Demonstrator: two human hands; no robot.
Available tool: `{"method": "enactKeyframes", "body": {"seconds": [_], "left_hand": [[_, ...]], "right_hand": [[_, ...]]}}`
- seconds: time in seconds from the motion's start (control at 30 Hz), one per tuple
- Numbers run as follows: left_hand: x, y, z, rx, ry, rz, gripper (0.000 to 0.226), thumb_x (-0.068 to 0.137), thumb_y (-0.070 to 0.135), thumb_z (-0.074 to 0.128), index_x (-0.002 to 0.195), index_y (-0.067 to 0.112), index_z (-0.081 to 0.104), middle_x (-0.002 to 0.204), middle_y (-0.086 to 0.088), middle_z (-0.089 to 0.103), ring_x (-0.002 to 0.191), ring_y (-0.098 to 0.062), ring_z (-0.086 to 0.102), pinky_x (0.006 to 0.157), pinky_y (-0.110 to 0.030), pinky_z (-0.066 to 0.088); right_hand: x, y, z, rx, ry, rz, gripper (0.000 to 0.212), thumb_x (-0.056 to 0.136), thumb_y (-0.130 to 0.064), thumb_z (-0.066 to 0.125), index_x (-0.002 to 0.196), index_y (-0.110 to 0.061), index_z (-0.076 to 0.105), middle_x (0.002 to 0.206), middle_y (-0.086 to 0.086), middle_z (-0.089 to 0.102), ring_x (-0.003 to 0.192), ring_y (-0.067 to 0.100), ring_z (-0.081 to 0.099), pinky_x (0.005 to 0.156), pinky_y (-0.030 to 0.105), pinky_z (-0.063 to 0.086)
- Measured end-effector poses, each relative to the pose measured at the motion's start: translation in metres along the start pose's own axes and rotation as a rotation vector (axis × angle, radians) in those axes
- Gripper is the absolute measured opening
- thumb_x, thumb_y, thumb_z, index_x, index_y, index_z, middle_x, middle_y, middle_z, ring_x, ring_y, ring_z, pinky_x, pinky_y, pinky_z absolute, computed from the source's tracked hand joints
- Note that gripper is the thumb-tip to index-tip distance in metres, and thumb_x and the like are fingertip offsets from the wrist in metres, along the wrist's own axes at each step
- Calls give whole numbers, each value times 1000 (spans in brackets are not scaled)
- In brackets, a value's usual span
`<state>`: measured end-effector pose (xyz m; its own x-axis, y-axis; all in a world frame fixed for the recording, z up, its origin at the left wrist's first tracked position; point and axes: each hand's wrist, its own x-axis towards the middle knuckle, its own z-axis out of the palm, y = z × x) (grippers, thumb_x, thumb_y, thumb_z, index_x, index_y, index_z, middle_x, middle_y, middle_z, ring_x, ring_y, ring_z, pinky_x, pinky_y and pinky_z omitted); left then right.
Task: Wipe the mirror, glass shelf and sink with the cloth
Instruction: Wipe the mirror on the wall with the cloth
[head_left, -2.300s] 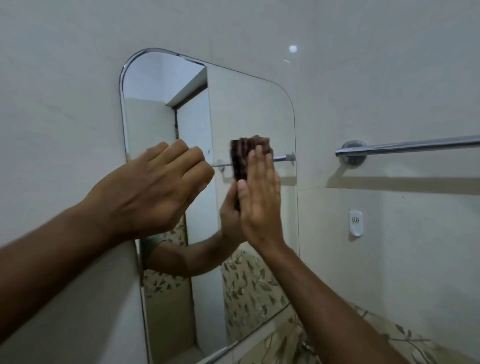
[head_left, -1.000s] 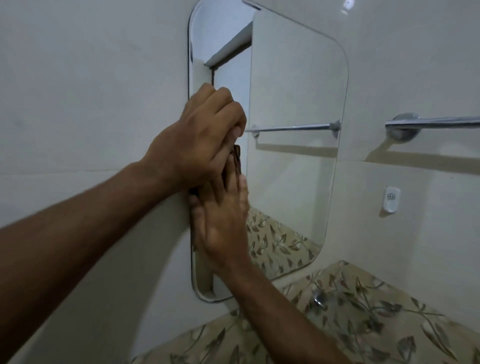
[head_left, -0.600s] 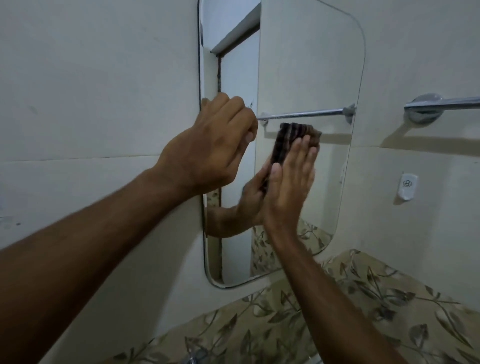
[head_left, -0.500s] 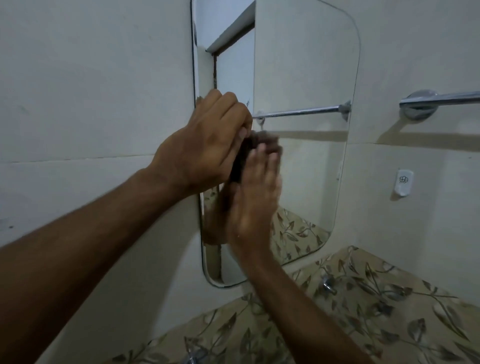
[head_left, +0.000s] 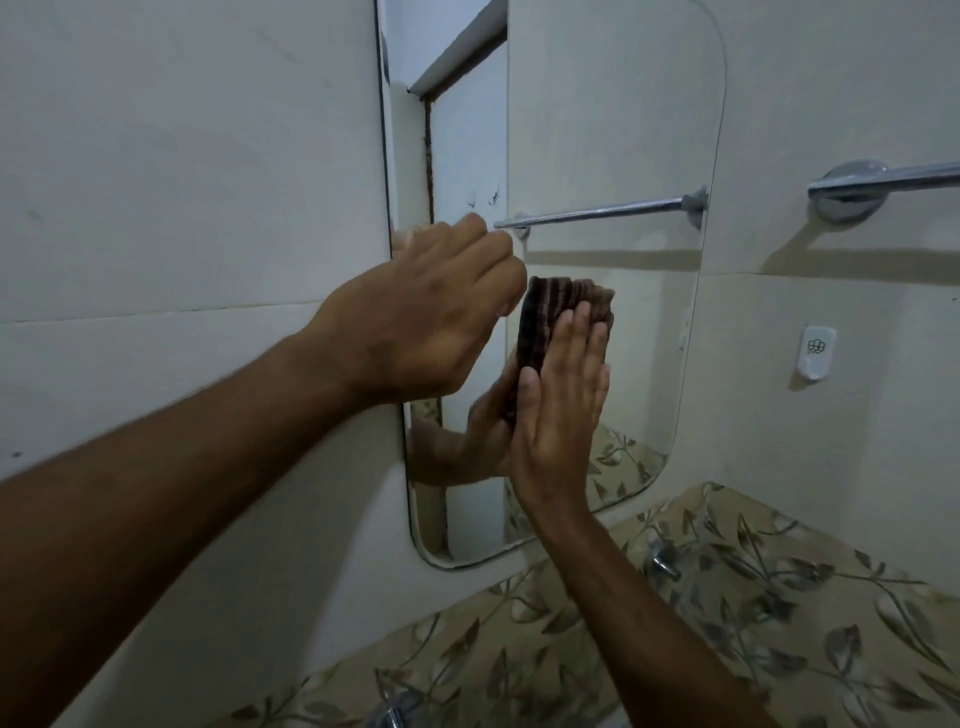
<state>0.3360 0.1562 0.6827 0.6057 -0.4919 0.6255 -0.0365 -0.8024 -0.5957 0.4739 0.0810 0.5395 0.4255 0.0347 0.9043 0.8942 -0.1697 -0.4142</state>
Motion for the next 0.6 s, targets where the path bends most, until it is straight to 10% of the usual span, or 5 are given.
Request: {"method": "enactKeyframes", "body": {"seconds": [0.33,0.6], "left_hand": [[-1,-4,19,49,-16,50,12,97,17,39,98,13,51,93,-8,47,82,-25,37,73,-48,39],[-5,-21,35,31,54,106,21,100,24,33,95,14,51,90,-6,45,79,-24,36,69,-48,35]], "right_hand": [[-30,14,-7,-75,-137,-234,56,109,-37,17,160,-18,6,169,-7,-4,158,22,2,127,51,7],[44,113,-41,33,51,314,60,106,-35,21,161,-16,7,170,-3,0,157,11,-5,127,47,5]]}}
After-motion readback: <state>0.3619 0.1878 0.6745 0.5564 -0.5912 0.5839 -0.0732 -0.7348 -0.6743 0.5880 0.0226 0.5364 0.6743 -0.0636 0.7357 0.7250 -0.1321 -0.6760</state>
